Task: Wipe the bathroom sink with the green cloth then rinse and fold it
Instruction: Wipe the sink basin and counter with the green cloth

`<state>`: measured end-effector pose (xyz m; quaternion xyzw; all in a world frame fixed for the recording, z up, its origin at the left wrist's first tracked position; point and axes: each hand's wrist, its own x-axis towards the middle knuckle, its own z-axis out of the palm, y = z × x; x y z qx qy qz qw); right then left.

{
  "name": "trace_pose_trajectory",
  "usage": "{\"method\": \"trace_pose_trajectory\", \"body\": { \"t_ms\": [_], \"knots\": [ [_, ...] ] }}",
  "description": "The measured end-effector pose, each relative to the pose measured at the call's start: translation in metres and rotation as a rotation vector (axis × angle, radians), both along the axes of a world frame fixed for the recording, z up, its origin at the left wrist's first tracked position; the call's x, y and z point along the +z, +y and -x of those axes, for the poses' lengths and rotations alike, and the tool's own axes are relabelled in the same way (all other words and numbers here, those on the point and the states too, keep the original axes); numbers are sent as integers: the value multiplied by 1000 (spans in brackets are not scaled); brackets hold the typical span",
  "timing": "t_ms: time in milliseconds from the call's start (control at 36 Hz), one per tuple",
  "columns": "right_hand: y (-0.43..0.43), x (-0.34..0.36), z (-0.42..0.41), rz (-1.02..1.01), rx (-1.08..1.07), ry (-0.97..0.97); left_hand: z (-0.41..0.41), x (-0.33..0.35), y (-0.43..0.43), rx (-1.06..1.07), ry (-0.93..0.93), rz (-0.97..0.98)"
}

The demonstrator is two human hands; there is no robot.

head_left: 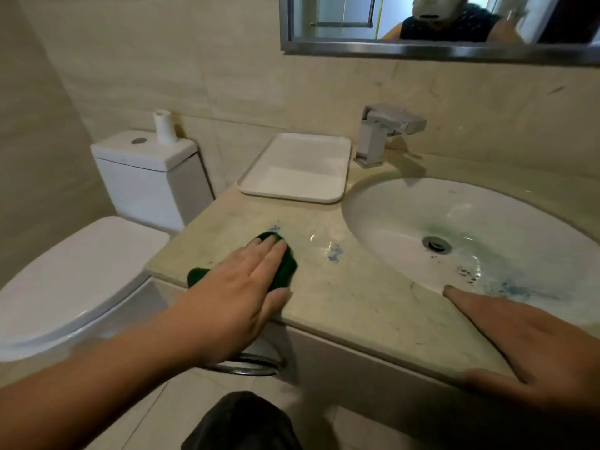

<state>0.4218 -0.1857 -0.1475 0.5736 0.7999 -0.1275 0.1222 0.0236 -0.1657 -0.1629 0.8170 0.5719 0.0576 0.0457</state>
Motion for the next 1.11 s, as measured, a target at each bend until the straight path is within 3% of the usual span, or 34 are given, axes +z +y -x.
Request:
{"method": "trace_pose_trajectory", "body": {
  "t_ms": [250, 389, 556, 639, 722, 806, 861, 1000, 1111],
  "knots": [
    [-3, 7, 10, -12, 43, -88, -122, 9, 42, -130, -29, 41],
    [-6, 1, 0, -56, -21, 19, -184, 20, 34, -369, -299, 74],
    [-12, 10, -3, -41, -42, 23, -126, 42, 37, -142, -540, -204],
    [-13, 11, -2, -39, -31, 11, -74, 44, 29, -81, -505, -276],
    [-12, 8, -1, -39, -22, 11, -41, 23, 12, -166, -361, -52],
    [-12, 6, -1, -54, -24, 36, -46, 2, 9, -259, -115, -41],
    [-12, 6, -1, -63, -27, 53, -73, 5, 15, -269, -88, 18],
    [-10, 2, -2, -125, -11, 66, -188, 9, 32, -431, -141, 12],
    [-12, 5, -3, -124, -58, 62, -227, 14, 32, -325, -414, -13]
  ]
}}
